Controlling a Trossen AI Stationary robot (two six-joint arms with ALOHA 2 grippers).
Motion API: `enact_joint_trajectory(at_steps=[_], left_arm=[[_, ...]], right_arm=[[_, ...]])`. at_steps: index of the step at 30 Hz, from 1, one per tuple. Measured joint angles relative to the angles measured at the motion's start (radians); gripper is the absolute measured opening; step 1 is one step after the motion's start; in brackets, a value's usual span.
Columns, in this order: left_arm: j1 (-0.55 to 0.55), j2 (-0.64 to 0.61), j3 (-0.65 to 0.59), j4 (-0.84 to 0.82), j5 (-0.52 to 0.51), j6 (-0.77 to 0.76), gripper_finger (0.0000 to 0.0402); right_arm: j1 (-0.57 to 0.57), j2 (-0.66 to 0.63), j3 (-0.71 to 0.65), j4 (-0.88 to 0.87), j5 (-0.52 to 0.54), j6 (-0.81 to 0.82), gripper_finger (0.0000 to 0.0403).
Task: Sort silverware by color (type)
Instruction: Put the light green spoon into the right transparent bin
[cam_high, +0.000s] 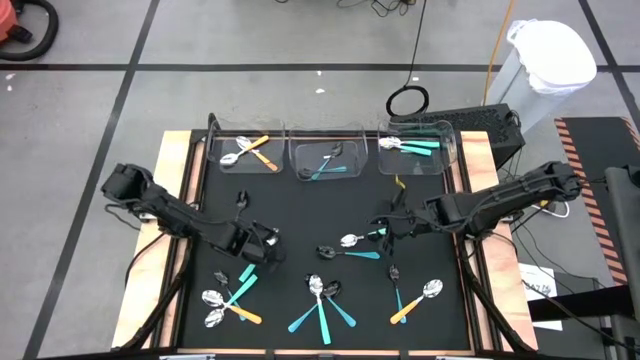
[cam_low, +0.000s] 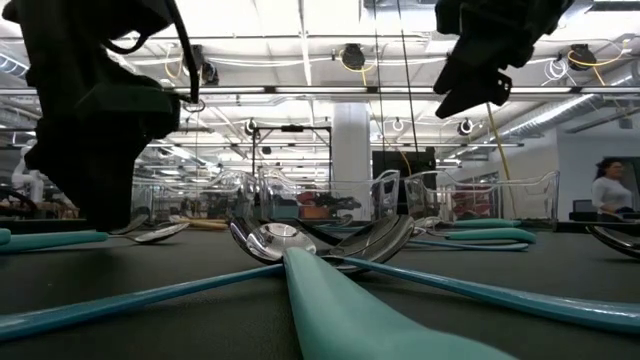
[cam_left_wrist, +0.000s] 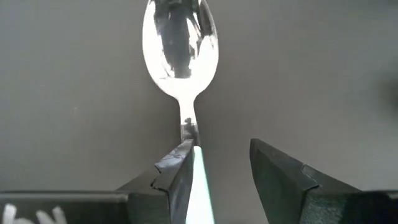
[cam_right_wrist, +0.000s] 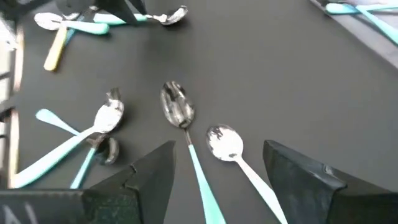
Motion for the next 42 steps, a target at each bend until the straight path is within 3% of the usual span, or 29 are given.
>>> enact_joint_trajectory(at_steps=[5, 12, 14, 24, 31, 36, 39, 42], left_arm=[[-0.012, 0.048, 0.005, -0.007, 0.008, 0.035, 0.0138], [-0.015, 0.05, -0.001, 0.009, 0.022, 0.078, 0.0022], [-0.019, 0.05, -0.002, 0.006, 0.017, 0.077, 0.0008], [0.008, 0.021, 0.039, -0.001, -0.011, 0.076, 0.0004], [0.036, -0.082, 0.109, -0.006, -0.109, 0.15, 0.0003], [0.062, -0.148, 0.116, -0.062, -0.116, 0.143, 0.0005], [0.063, -0.144, 0.091, -0.139, -0.121, 0.125, 0.0032], [0.062, -0.128, 0.052, -0.13, -0.078, 0.122, 0.0083]], right_arm=[[0.048, 0.0, 0.0, -0.044, 0.104, 0.045, 0.0235], [0.065, 0.0, 0.0, -0.028, 0.182, 0.116, 0.0235], [0.065, 0.0, 0.0, -0.017, 0.182, 0.136, 0.0235], [0.083, 0.0, 0.002, 0.087, 0.187, 0.17, 0.0235], [0.077, 0.0, 0.002, 0.225, 0.208, 0.107, 0.0235], [0.062, 0.0, 0.002, 0.236, 0.212, 0.1, 0.0235], [0.052, 0.0, 0.002, 0.236, 0.212, 0.1, 0.0235], [0.05, 0.0, 0.002, 0.236, 0.21, 0.101, 0.0235]])
